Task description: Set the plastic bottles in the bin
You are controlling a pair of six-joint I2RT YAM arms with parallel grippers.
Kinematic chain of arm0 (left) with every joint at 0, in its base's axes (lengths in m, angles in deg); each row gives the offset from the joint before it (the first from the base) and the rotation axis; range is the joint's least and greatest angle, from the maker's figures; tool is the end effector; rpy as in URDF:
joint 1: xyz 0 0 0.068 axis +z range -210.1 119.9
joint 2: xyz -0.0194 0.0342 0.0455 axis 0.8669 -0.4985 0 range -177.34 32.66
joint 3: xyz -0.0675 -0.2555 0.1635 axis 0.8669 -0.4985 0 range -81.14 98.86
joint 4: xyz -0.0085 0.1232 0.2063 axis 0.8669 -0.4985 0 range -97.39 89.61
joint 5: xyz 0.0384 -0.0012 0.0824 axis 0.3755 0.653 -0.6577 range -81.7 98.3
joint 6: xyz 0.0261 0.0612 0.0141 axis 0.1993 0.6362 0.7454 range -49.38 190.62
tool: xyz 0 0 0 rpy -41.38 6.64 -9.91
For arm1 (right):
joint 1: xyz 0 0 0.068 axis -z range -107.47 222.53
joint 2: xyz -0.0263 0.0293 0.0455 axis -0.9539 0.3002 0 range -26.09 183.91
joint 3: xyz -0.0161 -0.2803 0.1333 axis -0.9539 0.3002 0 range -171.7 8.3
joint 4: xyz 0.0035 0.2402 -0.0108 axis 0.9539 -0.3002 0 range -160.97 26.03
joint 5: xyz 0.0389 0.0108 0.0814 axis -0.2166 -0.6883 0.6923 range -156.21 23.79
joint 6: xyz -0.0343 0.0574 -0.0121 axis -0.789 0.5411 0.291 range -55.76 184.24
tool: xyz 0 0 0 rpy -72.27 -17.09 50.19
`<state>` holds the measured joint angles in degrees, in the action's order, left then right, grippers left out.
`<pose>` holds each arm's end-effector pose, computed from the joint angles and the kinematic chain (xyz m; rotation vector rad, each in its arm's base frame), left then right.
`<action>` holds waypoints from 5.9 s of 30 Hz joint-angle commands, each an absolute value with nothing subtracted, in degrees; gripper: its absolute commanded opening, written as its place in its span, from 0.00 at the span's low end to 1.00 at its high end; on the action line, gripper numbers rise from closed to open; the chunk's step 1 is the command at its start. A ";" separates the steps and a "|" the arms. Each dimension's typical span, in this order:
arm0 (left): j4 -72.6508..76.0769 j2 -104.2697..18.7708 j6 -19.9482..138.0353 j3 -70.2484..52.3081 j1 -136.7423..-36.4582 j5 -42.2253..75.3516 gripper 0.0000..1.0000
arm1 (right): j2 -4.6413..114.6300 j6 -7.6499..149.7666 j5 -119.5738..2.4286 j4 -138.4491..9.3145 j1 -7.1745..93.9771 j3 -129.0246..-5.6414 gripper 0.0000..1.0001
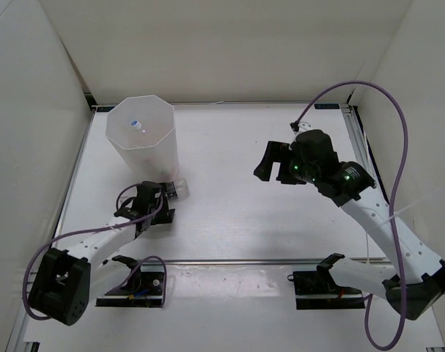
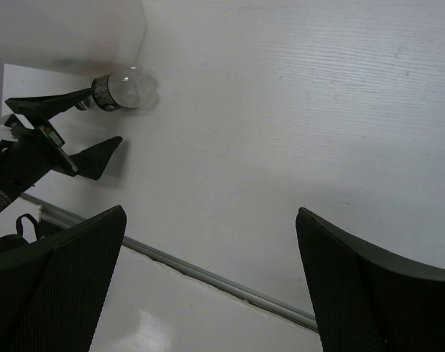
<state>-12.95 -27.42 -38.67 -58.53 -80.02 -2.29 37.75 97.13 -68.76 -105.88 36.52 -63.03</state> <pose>0.1575 -0.0465 0.1906 -1.8778 1.7747 -0.7456 0.1674 0.1187 0.4015 -0.0349 2.2420 0.6272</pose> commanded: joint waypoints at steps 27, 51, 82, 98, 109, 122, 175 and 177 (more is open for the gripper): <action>-13.93 -41.52 -72.44 -54.33 -99.29 -41.43 0.92 | 28.85 99.58 -67.80 -113.89 36.84 -60.17 1.00; -5.25 -43.98 -84.33 -56.78 -102.38 -49.53 1.00 | 30.87 97.29 -65.42 -111.70 36.84 -59.02 1.00; 18.86 -38.10 -48.47 -69.80 -87.00 -18.86 0.74 | 29.28 100.27 -66.57 -110.55 36.84 -54.63 1.00; -7.14 -5.61 -39.24 -75.25 -87.00 -16.74 0.50 | 31.30 101.33 -64.02 -104.50 36.84 -49.18 1.00; -5.68 1.98 -34.43 -81.84 -86.47 -21.67 1.00 | 34.39 99.05 -59.62 -104.49 36.84 -51.20 1.00; 17.10 -21.81 -19.04 -77.99 -78.74 -9.99 1.00 | 28.76 97.03 -60.67 -108.08 36.84 -50.06 1.00; -12.26 -10.39 26.97 -28.44 -77.50 -12.43 0.48 | 38.25 94.30 -51.36 -101.68 42.47 -50.50 1.00; -11.73 -17.57 31.75 -19.59 -77.50 -13.75 0.49 | 38.95 94.83 -50.84 -101.68 42.47 -51.02 1.00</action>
